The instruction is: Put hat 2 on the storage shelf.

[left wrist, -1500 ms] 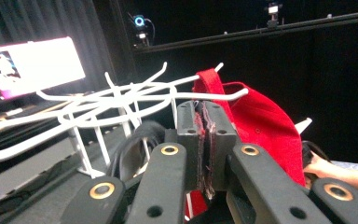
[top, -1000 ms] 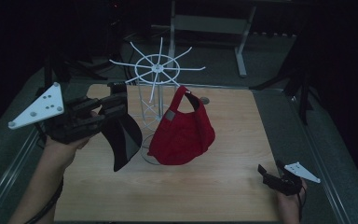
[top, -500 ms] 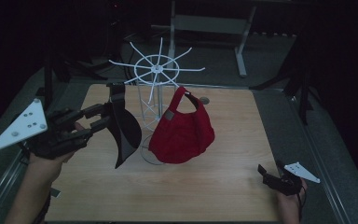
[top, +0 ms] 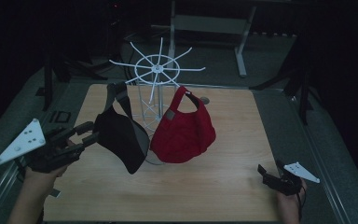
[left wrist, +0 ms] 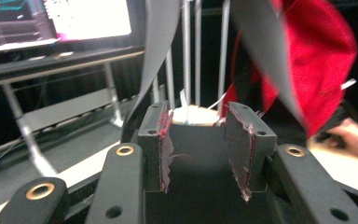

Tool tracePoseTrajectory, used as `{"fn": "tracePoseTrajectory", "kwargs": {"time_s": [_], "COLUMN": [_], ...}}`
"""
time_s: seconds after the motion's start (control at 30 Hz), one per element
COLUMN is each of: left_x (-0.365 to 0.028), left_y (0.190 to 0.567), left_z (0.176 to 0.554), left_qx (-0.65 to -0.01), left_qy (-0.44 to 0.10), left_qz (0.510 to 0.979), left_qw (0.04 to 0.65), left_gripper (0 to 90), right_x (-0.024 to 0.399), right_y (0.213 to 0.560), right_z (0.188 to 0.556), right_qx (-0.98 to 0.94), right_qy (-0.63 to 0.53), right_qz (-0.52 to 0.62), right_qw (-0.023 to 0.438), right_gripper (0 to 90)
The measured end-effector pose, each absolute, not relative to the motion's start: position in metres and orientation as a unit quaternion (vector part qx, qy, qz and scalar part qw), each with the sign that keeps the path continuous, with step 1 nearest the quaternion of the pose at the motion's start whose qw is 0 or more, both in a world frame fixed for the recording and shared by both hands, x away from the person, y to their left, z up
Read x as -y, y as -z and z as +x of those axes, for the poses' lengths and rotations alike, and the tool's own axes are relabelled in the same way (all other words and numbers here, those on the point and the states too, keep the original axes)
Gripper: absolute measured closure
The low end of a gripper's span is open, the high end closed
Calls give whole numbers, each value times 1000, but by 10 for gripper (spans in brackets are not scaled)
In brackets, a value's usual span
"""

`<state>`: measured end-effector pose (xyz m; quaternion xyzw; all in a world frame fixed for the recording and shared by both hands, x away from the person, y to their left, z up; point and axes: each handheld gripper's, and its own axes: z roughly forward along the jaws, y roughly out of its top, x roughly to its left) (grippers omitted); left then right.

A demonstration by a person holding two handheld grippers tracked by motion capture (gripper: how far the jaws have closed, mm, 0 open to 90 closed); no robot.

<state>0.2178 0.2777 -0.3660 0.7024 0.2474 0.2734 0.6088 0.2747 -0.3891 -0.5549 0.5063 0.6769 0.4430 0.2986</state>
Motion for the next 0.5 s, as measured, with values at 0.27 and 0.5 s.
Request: {"fn": "tracePoseTrajectory", "kwargs": {"time_s": [0.27,0.5], "left_x": [-290,-295], "left_y": [409,445], "left_z": [223,228], "left_qx": [-291,-321], "left_qy": [-256,-243], "left_qz": [708,706], "left_qw": [590,583], "left_gripper": [590,590], "right_x": [389,389], "right_y": [555,555], "right_z": [275,275], "right_qx": [-676,-676], "right_qy": [-443,-444], "right_qz": [506,505], "right_qw": [299,300], "right_gripper": [153,154]}}
